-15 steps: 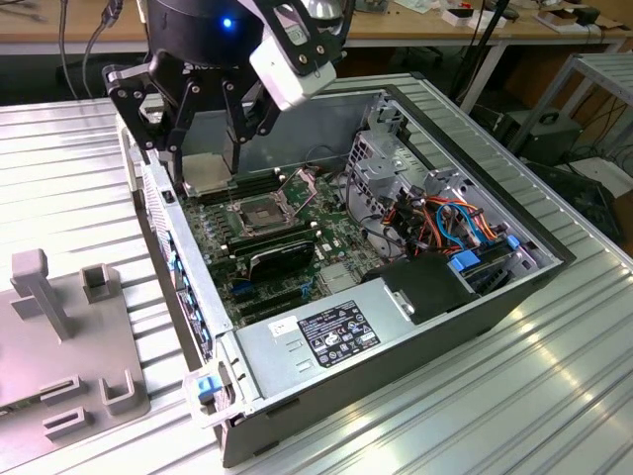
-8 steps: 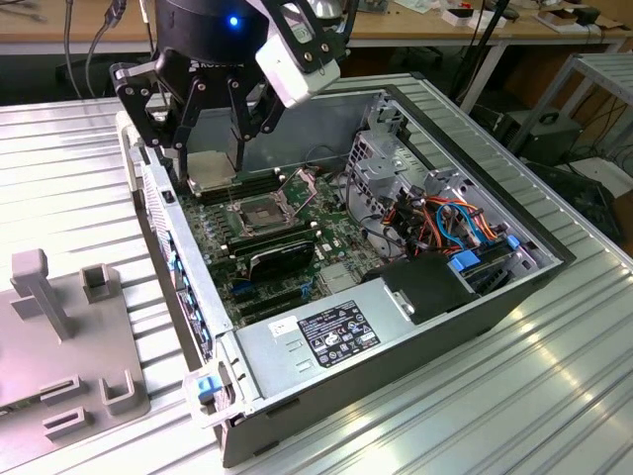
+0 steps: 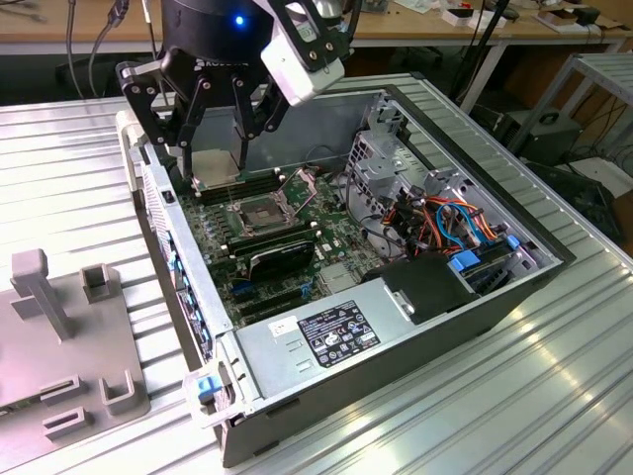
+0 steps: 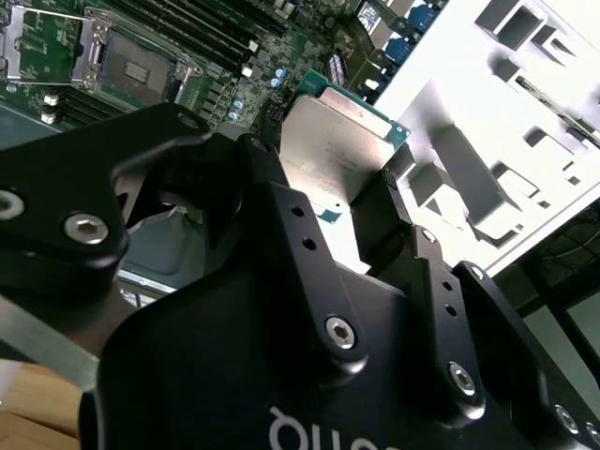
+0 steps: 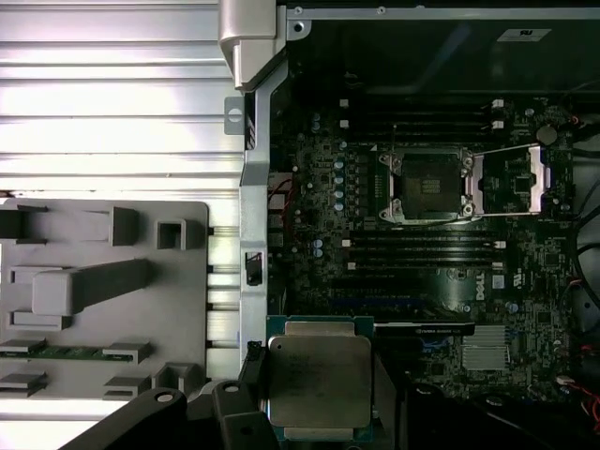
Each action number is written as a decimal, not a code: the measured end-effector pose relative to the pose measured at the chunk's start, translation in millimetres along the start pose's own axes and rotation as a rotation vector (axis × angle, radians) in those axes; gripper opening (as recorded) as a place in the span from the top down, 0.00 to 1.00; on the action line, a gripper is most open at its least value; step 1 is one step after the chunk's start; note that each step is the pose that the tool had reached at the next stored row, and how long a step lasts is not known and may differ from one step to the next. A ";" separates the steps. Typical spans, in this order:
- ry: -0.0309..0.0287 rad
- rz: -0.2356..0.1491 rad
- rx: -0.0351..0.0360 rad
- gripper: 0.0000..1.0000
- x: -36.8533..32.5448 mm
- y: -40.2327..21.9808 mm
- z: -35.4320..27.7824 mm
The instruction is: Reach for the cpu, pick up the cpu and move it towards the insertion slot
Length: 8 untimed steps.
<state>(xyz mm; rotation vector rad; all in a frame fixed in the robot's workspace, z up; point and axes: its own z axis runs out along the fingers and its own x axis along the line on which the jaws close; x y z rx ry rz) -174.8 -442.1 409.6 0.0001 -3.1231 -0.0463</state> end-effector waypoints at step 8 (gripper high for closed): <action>0.0000 0.000 0.0000 0.45 -0.2 0.0 0.0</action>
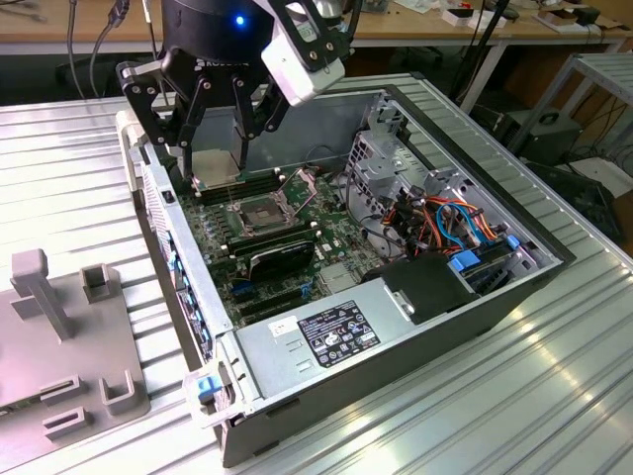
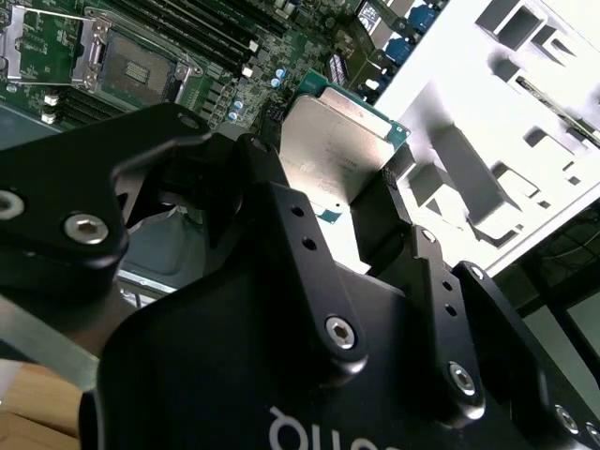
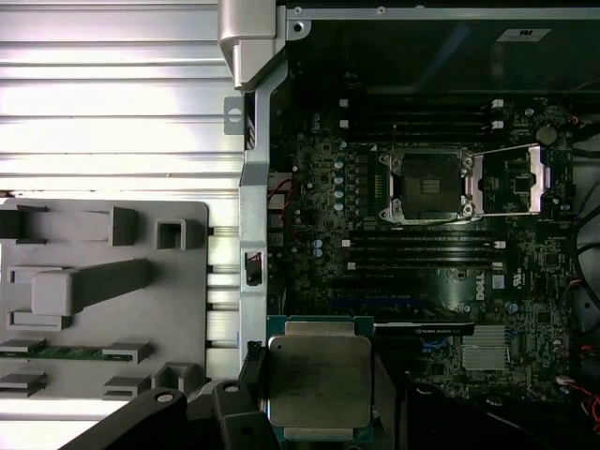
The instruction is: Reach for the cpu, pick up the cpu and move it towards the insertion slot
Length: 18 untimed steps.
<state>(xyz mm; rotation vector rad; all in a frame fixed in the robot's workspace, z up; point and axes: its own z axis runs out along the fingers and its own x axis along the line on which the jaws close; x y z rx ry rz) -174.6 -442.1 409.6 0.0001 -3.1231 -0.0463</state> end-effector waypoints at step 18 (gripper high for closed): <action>-0.0001 0.005 0.0011 0.45 -36.4 22.9 1.7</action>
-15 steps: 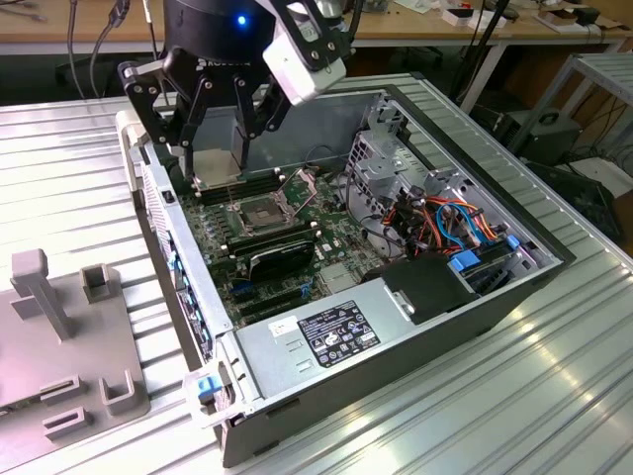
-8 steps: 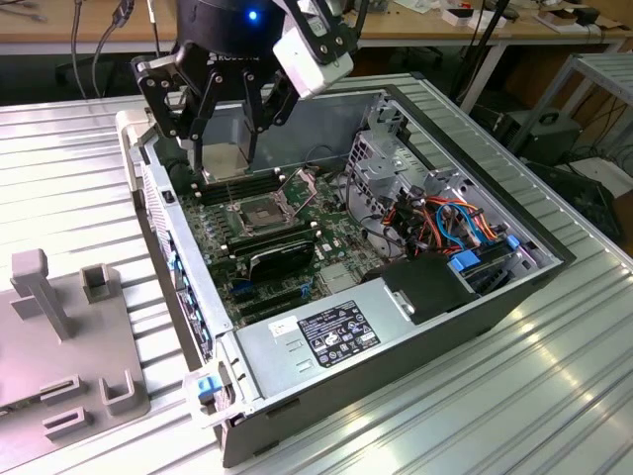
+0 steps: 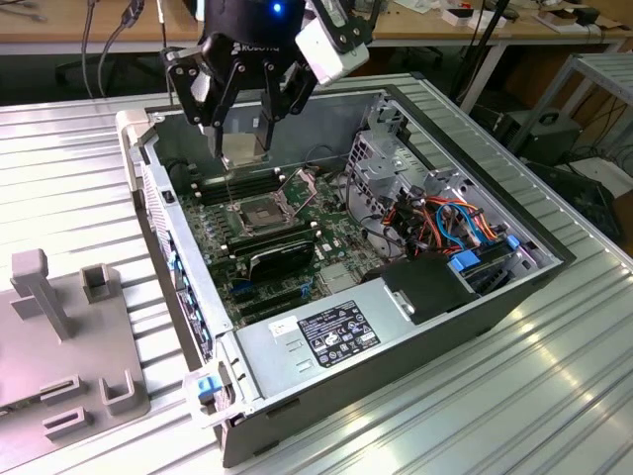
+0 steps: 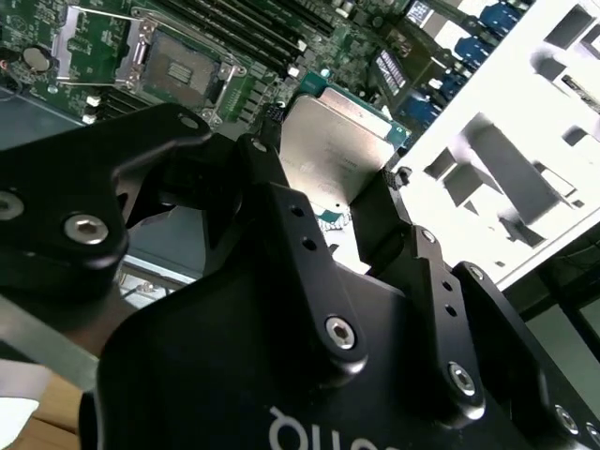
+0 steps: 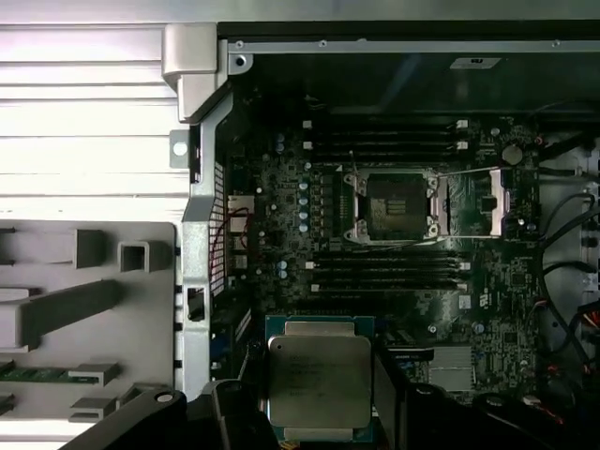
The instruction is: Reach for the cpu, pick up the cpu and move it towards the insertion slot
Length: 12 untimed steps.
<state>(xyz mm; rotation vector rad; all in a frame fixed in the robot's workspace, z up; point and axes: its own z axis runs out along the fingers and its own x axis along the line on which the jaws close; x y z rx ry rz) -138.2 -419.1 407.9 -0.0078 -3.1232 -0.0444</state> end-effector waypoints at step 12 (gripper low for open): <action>-0.0001 0.005 0.0000 0.45 -34.5 13.3 7.6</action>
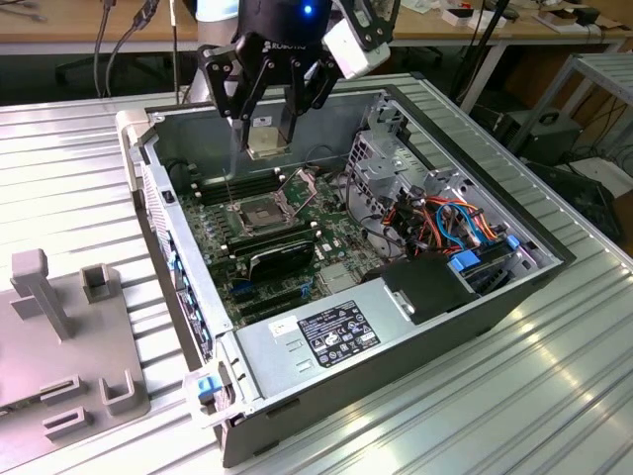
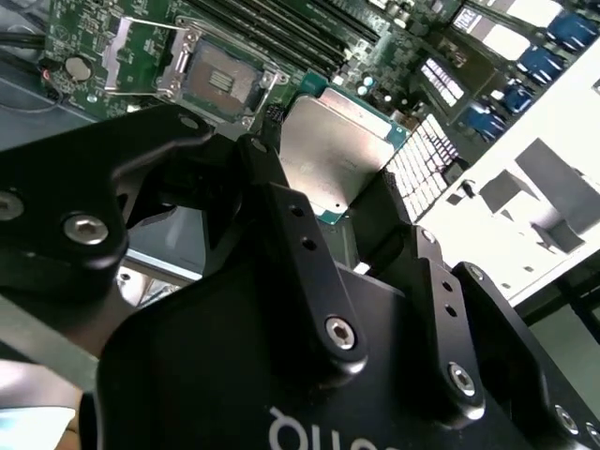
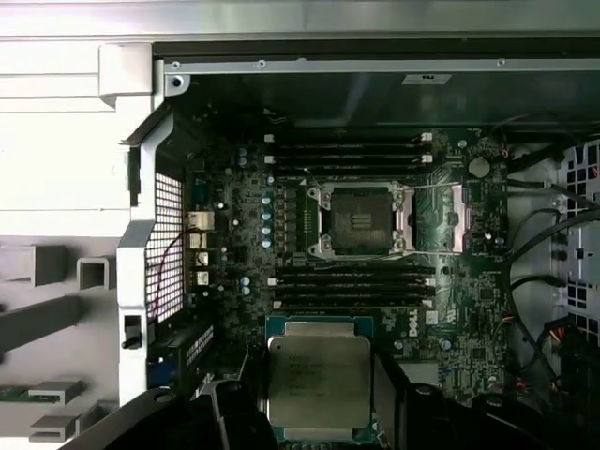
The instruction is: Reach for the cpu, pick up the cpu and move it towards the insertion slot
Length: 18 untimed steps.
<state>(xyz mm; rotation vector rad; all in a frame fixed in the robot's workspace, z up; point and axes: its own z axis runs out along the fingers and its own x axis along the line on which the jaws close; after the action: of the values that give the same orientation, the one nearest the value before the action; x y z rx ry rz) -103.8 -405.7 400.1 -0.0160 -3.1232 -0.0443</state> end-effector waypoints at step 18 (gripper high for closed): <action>0.0004 0.000 -0.0002 0.45 -29.5 59.6 30.4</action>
<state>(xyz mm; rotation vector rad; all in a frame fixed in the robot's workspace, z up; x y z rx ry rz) -74.2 -345.6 370.8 -0.0163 -3.1228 -0.0447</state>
